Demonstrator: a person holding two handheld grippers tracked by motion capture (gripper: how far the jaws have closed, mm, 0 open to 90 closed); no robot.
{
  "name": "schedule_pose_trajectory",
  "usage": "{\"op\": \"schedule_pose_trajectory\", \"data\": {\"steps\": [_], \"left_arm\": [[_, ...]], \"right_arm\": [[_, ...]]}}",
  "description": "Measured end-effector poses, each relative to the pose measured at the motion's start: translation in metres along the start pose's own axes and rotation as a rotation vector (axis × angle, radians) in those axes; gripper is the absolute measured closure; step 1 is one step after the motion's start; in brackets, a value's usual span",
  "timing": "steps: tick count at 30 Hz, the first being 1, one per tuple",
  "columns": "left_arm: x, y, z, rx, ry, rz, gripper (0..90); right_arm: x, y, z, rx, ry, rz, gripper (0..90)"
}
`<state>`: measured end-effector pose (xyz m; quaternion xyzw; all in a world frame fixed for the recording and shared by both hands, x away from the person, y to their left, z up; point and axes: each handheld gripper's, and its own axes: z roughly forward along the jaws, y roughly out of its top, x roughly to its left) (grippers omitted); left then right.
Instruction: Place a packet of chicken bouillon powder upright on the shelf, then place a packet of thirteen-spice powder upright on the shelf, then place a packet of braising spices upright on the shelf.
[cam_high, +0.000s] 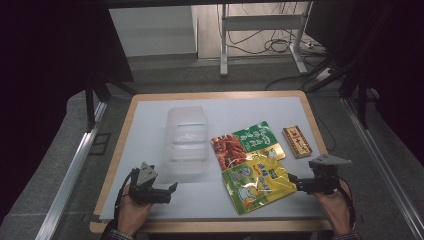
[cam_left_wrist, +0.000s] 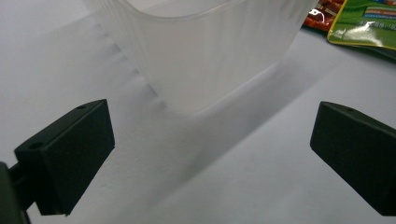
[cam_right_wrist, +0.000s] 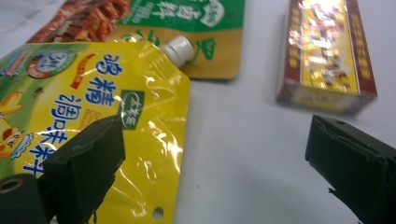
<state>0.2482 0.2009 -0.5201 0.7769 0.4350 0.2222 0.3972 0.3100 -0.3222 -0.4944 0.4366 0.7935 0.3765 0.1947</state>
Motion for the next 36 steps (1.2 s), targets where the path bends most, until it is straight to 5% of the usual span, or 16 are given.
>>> {"op": "schedule_pose_trajectory", "data": {"steps": [4, 10, 24, 36], "left_arm": [[0.001, -0.001, 0.000, -0.031, -0.029, -0.005, 0.0], [-0.009, 0.002, -0.001, -0.057, -0.048, 0.087, 0.0], [-0.014, 0.003, 0.003, 0.003, -0.095, 0.068, 0.4], [-0.023, 0.007, 0.002, -0.018, -0.142, 0.070, 2.0]], "right_arm": [[-0.001, 0.001, 0.003, -0.004, 0.008, -0.024, 4.3], [-0.003, 0.000, 0.003, 0.006, 0.024, -0.016, 3.8], [-0.005, 0.000, 0.004, 0.009, 0.038, -0.015, 2.8], [-0.006, 0.000, 0.004, -0.001, 0.036, -0.020, 2.1]]}}
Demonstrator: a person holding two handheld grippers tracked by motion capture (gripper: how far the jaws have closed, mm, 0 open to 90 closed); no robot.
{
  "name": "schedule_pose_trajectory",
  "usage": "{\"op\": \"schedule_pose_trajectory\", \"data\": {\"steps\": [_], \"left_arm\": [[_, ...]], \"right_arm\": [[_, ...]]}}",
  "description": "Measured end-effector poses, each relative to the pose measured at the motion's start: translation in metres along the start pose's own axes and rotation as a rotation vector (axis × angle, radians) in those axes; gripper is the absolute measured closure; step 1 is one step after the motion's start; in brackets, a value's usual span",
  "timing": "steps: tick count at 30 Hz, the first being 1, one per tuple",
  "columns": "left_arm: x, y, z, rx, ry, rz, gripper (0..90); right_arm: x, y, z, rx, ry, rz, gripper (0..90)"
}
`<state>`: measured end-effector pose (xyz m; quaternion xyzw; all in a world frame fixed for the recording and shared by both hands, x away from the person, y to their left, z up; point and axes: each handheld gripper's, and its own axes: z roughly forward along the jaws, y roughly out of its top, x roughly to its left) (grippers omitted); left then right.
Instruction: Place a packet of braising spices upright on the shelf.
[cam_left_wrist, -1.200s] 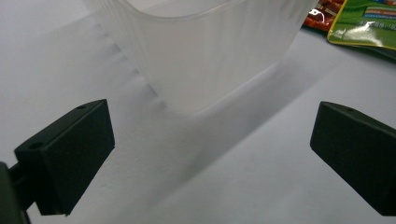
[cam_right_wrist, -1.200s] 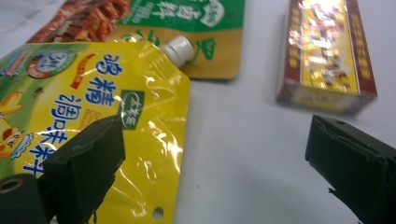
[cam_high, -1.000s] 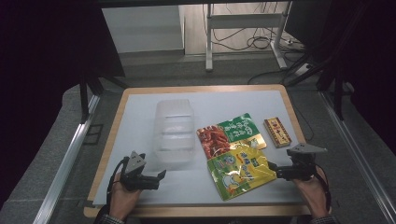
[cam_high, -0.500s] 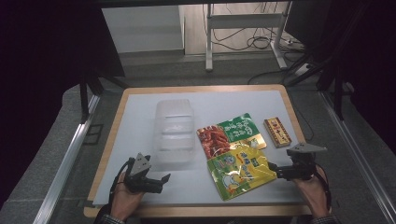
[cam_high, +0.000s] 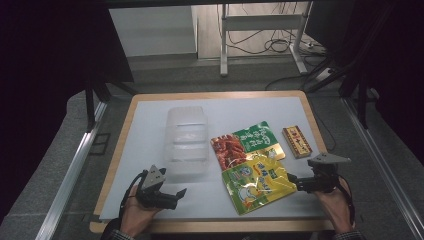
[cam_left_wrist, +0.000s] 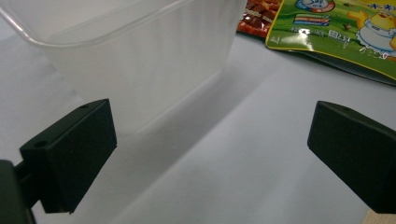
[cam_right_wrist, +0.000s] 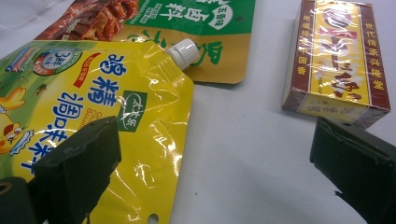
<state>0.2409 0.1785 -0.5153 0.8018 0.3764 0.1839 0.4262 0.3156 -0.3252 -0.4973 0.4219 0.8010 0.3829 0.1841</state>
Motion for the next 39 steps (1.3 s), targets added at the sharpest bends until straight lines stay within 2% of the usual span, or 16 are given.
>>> {"op": "schedule_pose_trajectory", "data": {"steps": [3, 8, 11, 18, 24, 39], "left_arm": [[-0.002, 0.001, 0.000, 0.001, 0.001, 0.003, 3.3], [-0.008, 0.004, 0.000, 0.000, -0.011, 0.018, 11.8], [-0.012, 0.006, 0.000, 0.007, -0.019, 0.043, 14.9], [-0.023, 0.010, 0.004, 0.011, -0.074, 0.075, 26.5], [-0.030, 0.013, 0.007, 0.003, -0.107, 0.083, 33.1], [-0.043, 0.023, 0.020, 0.004, -0.166, 0.104, 54.3]], "right_arm": [[0.000, 0.000, 0.000, -0.002, 0.000, -0.001, 2.1], [0.001, 0.000, 0.000, -0.002, 0.000, -0.014, 2.0], [0.002, 0.001, 0.000, -0.004, -0.003, -0.018, 2.1], [0.003, 0.001, 0.001, -0.002, -0.001, -0.024, 2.0], [0.003, 0.001, 0.001, -0.005, -0.005, -0.027, 2.0], [0.005, 0.002, 0.002, 0.006, 0.000, -0.058, 1.8]]}}
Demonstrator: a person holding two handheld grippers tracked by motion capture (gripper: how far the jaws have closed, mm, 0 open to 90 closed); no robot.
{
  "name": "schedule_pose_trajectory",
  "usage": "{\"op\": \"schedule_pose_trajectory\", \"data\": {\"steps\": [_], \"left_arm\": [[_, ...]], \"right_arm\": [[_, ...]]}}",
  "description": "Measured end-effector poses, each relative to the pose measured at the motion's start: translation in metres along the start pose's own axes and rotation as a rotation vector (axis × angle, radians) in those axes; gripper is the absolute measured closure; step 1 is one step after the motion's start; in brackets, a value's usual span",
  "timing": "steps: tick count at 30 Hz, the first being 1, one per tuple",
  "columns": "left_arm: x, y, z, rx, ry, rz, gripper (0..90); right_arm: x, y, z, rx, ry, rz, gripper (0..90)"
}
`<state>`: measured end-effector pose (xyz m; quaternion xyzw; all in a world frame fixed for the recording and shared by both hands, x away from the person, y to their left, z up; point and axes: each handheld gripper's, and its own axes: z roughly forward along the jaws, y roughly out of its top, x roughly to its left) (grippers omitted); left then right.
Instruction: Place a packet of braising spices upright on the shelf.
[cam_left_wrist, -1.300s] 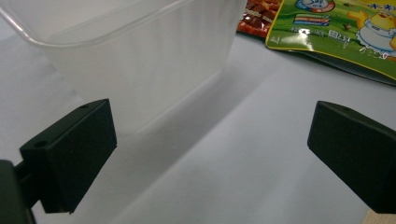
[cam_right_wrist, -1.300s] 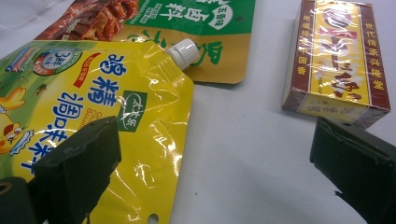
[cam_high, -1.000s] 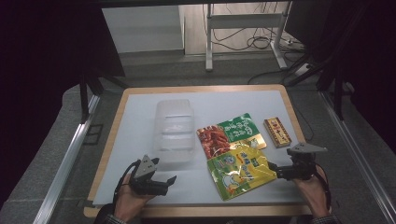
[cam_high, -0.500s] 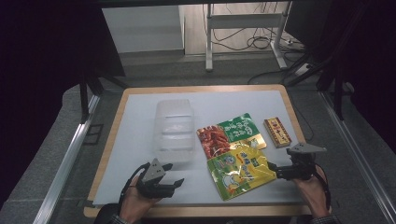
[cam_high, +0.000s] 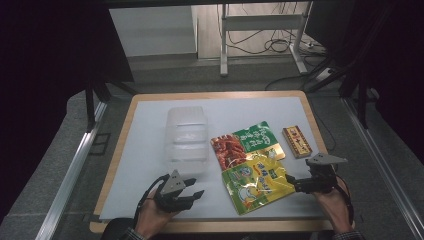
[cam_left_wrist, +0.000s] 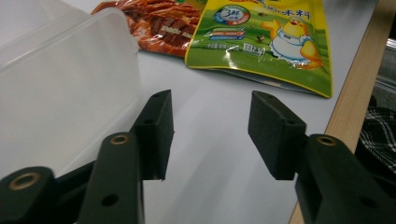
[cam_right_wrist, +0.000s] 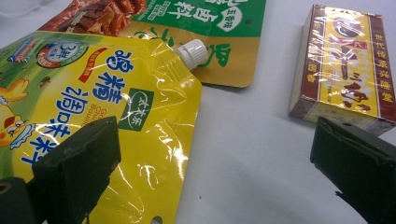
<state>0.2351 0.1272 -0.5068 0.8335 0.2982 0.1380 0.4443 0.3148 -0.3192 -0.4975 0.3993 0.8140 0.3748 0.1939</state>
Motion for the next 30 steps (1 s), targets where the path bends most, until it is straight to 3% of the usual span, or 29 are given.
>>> {"op": "schedule_pose_trajectory", "data": {"steps": [7, 20, 30], "left_arm": [[-0.007, 0.006, 0.012, 0.015, -0.008, 0.019, 63.4], [-0.014, 0.017, 0.038, 0.024, -0.044, 0.045, 88.9], [-0.023, 0.025, 0.058, 0.018, -0.094, 0.087, 89.8]], "right_arm": [[0.000, 0.000, 0.000, 0.001, 0.003, 0.000, 1.8], [0.000, 0.000, 0.001, 0.000, 0.007, -0.002, 1.8], [0.000, 0.000, 0.001, 0.001, 0.007, -0.003, 1.8]]}}
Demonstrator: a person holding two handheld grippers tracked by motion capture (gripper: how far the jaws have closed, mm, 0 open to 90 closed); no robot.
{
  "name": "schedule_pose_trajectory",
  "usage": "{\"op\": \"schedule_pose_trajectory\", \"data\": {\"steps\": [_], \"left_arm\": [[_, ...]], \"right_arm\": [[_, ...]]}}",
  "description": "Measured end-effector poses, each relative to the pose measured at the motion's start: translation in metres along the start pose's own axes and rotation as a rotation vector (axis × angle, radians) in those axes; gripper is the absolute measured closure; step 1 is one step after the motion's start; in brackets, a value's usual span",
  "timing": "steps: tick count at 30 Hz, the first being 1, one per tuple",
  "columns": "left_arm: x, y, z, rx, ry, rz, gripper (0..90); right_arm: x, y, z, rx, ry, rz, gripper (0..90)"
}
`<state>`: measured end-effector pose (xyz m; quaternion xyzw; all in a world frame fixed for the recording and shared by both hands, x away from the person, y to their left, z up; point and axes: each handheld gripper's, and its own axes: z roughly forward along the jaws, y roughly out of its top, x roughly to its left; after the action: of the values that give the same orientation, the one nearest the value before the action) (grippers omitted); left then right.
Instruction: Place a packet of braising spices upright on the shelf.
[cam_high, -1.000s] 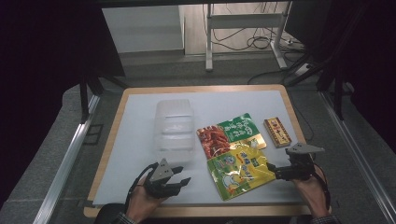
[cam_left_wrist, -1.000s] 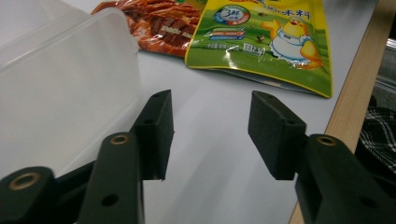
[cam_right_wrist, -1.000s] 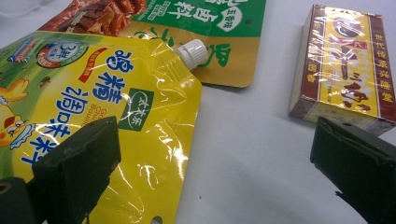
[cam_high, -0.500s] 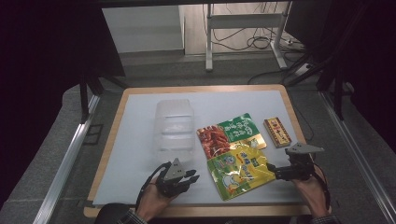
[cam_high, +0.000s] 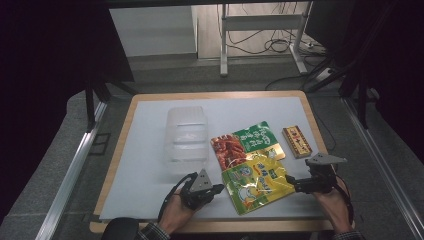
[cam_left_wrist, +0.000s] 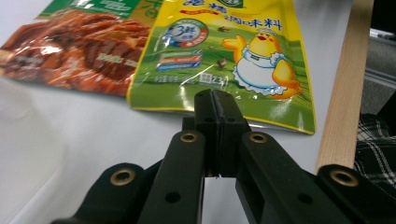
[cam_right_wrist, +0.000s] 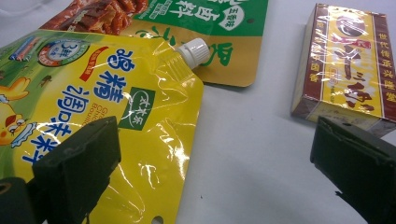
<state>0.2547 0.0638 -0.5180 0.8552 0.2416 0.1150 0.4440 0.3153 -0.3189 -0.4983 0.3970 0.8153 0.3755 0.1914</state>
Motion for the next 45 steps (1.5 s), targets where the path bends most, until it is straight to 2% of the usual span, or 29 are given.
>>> {"op": "schedule_pose_trajectory", "data": {"steps": [3, 16, 21, 23, 26, 28, 31, 35, 40, 41, 44, 45], "left_arm": [[-0.005, 0.003, 0.011, 0.007, -0.007, 0.021, 89.8], [-0.009, 0.014, 0.037, -0.006, -0.029, 0.040, 89.8], [-0.010, 0.015, 0.048, 0.021, -0.009, 0.057, 89.8], [-0.011, 0.015, 0.048, 0.026, -0.008, 0.054, 89.9], [-0.013, 0.011, 0.050, 0.040, 0.015, 0.042, 90.0], [-0.015, 0.010, 0.050, 0.054, 0.030, 0.047, 90.0], [-0.015, 0.007, 0.050, 0.047, 0.032, 0.039, 90.0], [-0.018, 0.006, 0.049, 0.055, 0.053, 0.054, 90.0], [-0.018, 0.004, 0.048, 0.073, 0.047, 0.048, 90.0], [-0.018, 0.004, 0.048, 0.075, 0.045, 0.049, 90.0], [-0.017, 0.003, 0.047, 0.078, 0.039, 0.048, 90.0], [-0.017, 0.003, 0.047, 0.079, 0.036, 0.045, 90.0]], "right_arm": [[0.000, 0.000, 0.000, 0.004, 0.000, 0.001, 1.8], [0.000, 0.000, 0.001, 0.009, 0.004, 0.005, 1.8], [0.000, 0.000, 0.001, 0.012, 0.013, 0.007, 1.8], [0.000, 0.000, 0.001, 0.010, 0.017, 0.009, 1.8], [0.001, 0.000, 0.001, 0.008, 0.023, 0.007, 1.8], [0.002, 0.000, 0.001, 0.012, 0.035, 0.004, 1.8], [0.003, 0.000, 0.001, 0.017, 0.047, 0.006, 1.8], [0.005, 0.000, 0.001, 0.026, 0.075, 0.009, 1.8], [0.009, 0.000, 0.005, 0.044, 0.107, 0.008, 1.8], [0.011, 0.000, 0.008, 0.053, 0.132, 0.006, 1.8], [0.013, 0.000, 0.010, 0.065, 0.150, 0.009, 1.8], [0.015, 0.000, 0.013, 0.076, 0.172, 0.014, 1.8]]}}
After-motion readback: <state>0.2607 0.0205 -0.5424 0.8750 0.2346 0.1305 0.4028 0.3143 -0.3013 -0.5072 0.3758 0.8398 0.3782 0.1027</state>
